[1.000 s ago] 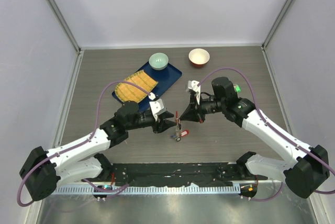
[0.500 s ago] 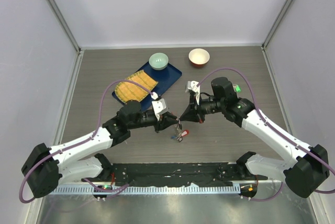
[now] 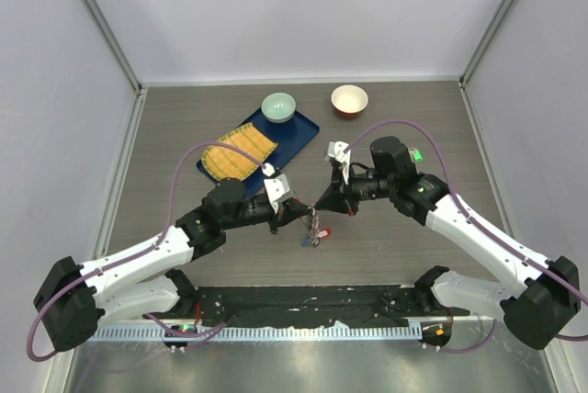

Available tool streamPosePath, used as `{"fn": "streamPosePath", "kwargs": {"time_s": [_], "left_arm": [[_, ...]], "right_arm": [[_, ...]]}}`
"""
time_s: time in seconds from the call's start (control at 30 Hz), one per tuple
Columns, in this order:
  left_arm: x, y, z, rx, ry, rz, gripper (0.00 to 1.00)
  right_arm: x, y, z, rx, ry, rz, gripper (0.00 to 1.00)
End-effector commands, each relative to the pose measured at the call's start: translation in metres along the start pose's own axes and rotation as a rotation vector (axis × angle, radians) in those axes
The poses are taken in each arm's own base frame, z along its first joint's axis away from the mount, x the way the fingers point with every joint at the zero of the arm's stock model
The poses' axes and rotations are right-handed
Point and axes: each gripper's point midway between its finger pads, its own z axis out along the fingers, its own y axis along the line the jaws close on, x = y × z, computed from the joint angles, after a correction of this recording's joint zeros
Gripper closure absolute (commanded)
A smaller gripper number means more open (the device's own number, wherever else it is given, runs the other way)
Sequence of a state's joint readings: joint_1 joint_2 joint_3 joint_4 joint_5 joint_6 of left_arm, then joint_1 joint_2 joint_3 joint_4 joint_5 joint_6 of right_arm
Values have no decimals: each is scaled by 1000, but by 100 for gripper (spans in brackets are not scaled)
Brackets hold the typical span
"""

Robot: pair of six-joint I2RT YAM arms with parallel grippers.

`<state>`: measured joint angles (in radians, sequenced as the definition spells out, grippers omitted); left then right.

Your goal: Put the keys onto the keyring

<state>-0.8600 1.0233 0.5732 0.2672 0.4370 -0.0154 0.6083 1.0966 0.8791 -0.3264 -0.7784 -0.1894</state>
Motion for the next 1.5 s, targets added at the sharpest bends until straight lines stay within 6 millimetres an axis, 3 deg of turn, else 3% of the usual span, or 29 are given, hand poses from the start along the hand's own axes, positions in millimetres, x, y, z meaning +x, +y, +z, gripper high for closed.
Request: {"fn": "streamPosePath", "kwargs": {"time_s": [0.0,0.37,0.7,1.03,1.07,1.1,1.2,1.23,1.47], "left_arm": [[-21,0,-11,-41,-63,41,100],[-27,-6,-22,-58,-144,75,100],[-54,-15,-37,-47,-331,136,100],[-53,-10,-38,-79,-344,131,100],[-55,-9,-37,-81,-337,126,99],[-49,-7,-34,-88,-309,111,84],[-36,-2,-22,-86,-234,86,63],[-29,0,-16,-81,-206,78,59],[-28,6,3,-71,-157,57,53]], "right_arm": [[-30,-18,-15,150,-57,-62,99],[-22,-31,-17,234,-35,-6,99],[-9,-26,-8,179,-13,44,99],[-6,-22,-7,150,-2,45,99],[-8,-20,-7,143,-6,37,99],[-10,-19,-7,138,-8,33,99],[-14,-12,-9,101,-18,5,99],[-14,-10,-10,96,-22,-6,99],[-15,-3,-13,72,-26,-32,99]]}}
